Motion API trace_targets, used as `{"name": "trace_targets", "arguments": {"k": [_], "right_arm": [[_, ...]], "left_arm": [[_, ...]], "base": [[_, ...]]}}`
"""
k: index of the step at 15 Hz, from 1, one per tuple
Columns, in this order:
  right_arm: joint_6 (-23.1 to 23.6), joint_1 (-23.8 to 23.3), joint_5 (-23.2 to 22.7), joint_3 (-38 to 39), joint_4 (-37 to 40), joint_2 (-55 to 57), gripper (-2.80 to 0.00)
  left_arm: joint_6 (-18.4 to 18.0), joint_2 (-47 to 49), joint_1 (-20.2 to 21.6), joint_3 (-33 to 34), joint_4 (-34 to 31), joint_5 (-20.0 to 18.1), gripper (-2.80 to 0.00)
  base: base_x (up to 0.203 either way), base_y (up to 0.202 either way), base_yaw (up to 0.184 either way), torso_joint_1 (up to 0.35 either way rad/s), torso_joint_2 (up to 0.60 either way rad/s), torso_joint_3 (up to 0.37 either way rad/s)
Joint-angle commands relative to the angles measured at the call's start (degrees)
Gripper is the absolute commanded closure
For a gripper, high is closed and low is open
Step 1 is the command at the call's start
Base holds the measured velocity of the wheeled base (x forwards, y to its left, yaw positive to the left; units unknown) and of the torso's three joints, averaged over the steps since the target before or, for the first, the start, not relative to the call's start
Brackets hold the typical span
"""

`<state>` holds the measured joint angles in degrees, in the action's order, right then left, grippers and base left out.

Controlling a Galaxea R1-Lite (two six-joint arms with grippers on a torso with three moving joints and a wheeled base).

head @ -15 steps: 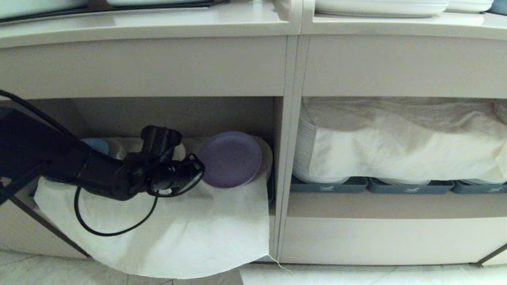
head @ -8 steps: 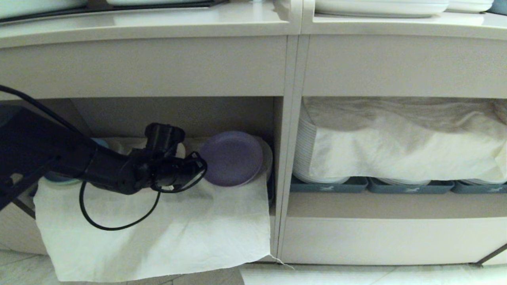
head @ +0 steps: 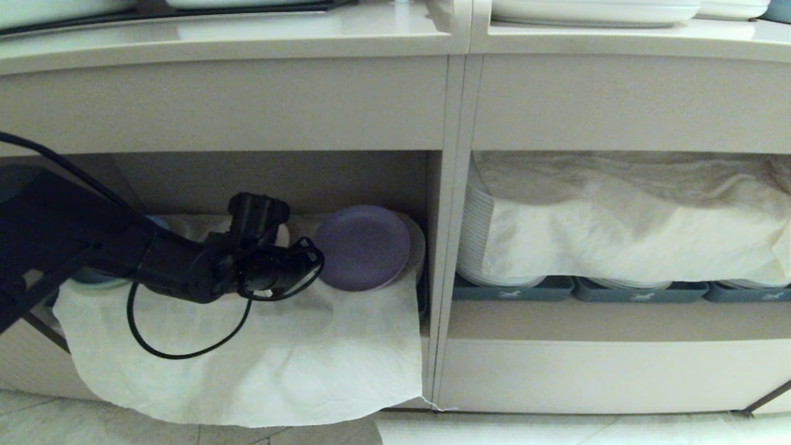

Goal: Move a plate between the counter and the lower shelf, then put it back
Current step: Put the plate in the cupboard

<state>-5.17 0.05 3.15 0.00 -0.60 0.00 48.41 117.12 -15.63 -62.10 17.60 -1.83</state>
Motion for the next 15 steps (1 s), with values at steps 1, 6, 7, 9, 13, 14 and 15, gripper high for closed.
{"name": "trace_targets", "arguments": {"k": [1, 6, 7, 9, 13, 14, 15], "right_arm": [[-0.02, 0.04, 0.01, 0.0, -0.02, 0.0, 0.0], [-0.02, 0.04, 0.01, 0.0, -0.02, 0.05, 0.0], [-0.02, 0.02, 0.01, 0.0, -0.02, 0.0, 0.0], [-0.02, -0.02, 0.01, 0.0, -0.02, 0.0, 0.0], [-0.02, -0.04, 0.01, 0.0, -0.02, 0.0, 0.0], [-0.02, 0.04, 0.01, 0.0, -0.02, 0.0, 0.0], [-0.02, 0.04, 0.01, 0.0, -0.02, 0.0, 0.0]], "left_arm": [[0.28, 0.13, -0.02, -0.04, 0.24, -0.01, 0.0], [0.28, 1.1, -0.1, -0.13, 0.5, 0.07, 0.0], [0.28, 1.33, -0.1, -0.13, 0.5, 0.07, 0.0], [0.28, 1.45, -0.1, -0.13, 0.5, 0.16, 0.0], [0.28, 1.71, -0.1, -0.66, 0.59, 0.07, 0.0], [0.28, 1.71, -0.1, -0.66, 0.59, 0.07, 0.0], [0.28, 1.76, -0.1, -0.66, 0.59, 0.07, 0.0]], "base": [[0.0, 0.0, 0.0, 0.0, 0.0, 0.0], [0.0, 0.0, 0.0, 0.0, 0.0, 0.0], [0.0, 0.0, 0.0, 0.0, 0.0, 0.0], [0.0, 0.0, 0.0, 0.0, 0.0, 0.0], [0.0, 0.0, 0.0, 0.0, 0.0, 0.0], [0.0, 0.0, 0.0, 0.0, 0.0, 0.0], [0.0, 0.0, 0.0, 0.0, 0.0, 0.0]]}}
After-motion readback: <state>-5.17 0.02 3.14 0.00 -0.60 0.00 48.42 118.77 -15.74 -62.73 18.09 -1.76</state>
